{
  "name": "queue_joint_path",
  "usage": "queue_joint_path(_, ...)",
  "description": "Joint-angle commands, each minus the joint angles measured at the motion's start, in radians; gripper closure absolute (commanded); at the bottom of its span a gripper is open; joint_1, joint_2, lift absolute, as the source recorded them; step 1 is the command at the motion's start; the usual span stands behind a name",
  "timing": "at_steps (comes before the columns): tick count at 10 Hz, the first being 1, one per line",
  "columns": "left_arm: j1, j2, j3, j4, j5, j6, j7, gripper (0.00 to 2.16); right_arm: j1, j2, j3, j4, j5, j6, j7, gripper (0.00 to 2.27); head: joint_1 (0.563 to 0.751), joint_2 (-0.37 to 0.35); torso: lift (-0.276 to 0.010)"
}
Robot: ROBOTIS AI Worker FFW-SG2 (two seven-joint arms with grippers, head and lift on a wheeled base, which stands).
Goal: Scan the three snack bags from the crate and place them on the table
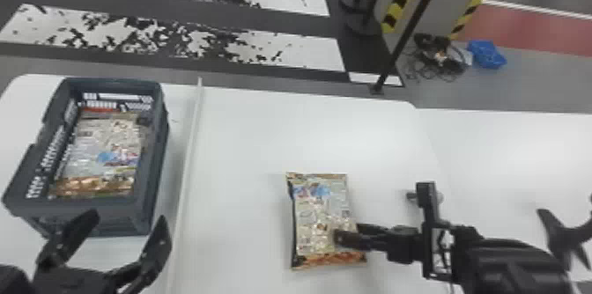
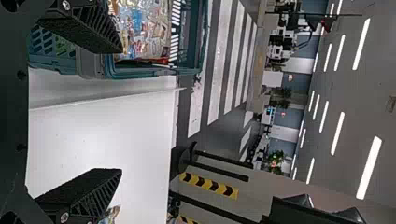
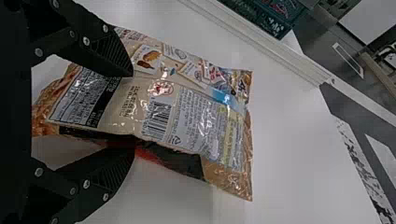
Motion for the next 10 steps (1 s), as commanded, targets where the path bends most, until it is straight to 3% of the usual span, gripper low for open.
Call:
queue_joint_path(1,-0.004,0.001,-0.003,0.001,0.0,0.009,0.0,0.09,0.017,0.007,-0.003,-0.006,0.004,-0.011,-0.002,2.05,0.695,-0.202,-0.037)
queue_joint_path(3,-0.005,0.003,-0.001,0.005,0.0,0.013,0.0,0.09,0.066,0.016,-0.047,-0.052,-0.024,-0.02,-0.011,2.14,0.695,-0.202,-0.037)
queue_joint_path(6,-0.005,0.001,-0.003,0.005,0.0,0.022,0.0,0.09,0.167,0.016,-0.167,-0.256,-0.137,0.094,-0.011,2.14,0.695,-0.219,-0.037)
queue_joint_path(8,-0.005,0.0,-0.007,0.005,-0.001,0.028,-0.003,0.09,0.163,0.016,-0.297,-0.301,-0.295,0.183,-0.007,2.14,0.695,-0.243,-0.037)
queue_joint_path(10,-0.004,0.0,-0.009,0.005,-0.003,0.046,-0.006,0.09,0.12,0.032,-0.469,-0.282,-0.456,0.198,-0.065,2.14,0.695,-0.287,-0.037)
